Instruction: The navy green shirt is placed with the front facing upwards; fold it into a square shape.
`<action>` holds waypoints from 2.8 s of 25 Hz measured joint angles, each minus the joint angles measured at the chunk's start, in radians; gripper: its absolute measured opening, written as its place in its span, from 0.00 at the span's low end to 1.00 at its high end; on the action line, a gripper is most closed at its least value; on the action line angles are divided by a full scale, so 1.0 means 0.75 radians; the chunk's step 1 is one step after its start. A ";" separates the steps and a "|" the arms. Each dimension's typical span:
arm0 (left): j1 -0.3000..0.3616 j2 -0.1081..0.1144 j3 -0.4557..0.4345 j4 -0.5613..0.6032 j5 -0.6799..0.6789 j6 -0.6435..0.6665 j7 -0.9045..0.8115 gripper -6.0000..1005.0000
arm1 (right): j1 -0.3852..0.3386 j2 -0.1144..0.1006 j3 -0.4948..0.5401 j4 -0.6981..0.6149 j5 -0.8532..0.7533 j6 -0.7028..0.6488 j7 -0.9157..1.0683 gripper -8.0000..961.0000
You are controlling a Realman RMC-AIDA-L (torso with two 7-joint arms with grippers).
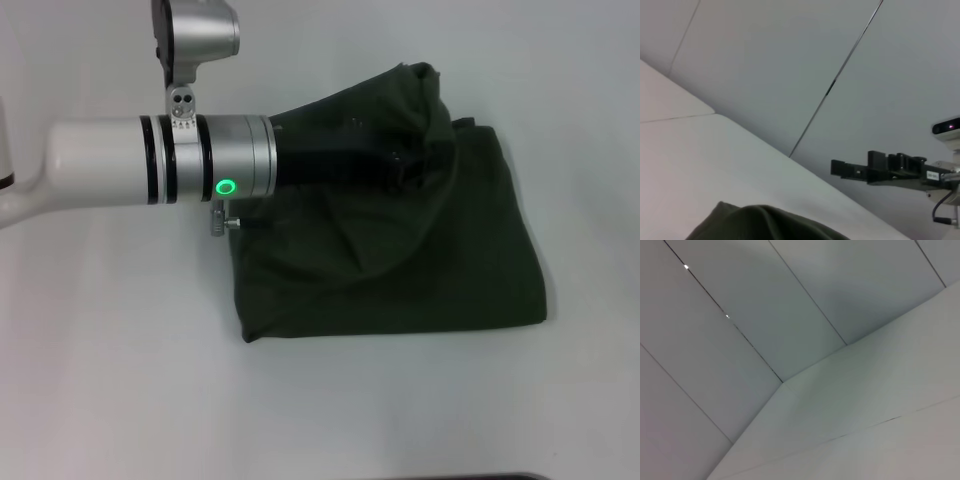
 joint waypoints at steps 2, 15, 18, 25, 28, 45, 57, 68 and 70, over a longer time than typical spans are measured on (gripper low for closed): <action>0.003 0.000 -0.001 0.006 -0.010 0.020 -0.003 0.04 | 0.000 0.001 0.001 0.000 0.000 0.000 -0.001 0.96; 0.110 0.009 0.002 0.290 -0.093 0.298 -0.146 0.04 | 0.001 0.015 0.000 0.002 -0.001 0.003 -0.005 0.96; 0.111 0.008 0.007 0.309 -0.108 0.334 -0.163 0.04 | 0.004 0.016 0.000 0.006 -0.001 0.001 -0.007 0.96; 0.081 0.004 0.010 0.302 -0.114 0.361 -0.176 0.04 | 0.009 0.020 0.000 0.015 0.000 0.002 -0.018 0.96; 0.063 0.002 0.023 0.281 -0.128 0.353 -0.175 0.04 | 0.009 0.024 0.000 0.015 0.000 0.002 -0.020 0.96; 0.012 0.000 0.046 0.093 -0.167 0.227 -0.107 0.04 | 0.000 0.033 -0.001 0.016 0.000 -0.004 -0.019 0.96; -0.003 0.000 0.076 0.036 -0.188 0.186 -0.067 0.26 | 0.008 0.036 0.001 0.016 -0.001 -0.006 -0.019 0.96; 0.226 0.010 0.071 0.319 -0.292 0.327 -0.028 0.73 | 0.046 0.005 -0.109 -0.042 -0.034 -0.133 -0.056 0.96; 0.279 0.010 0.070 0.368 -0.309 0.355 -0.021 0.81 | 0.064 0.000 -0.186 -0.094 -0.043 -0.173 -0.071 0.96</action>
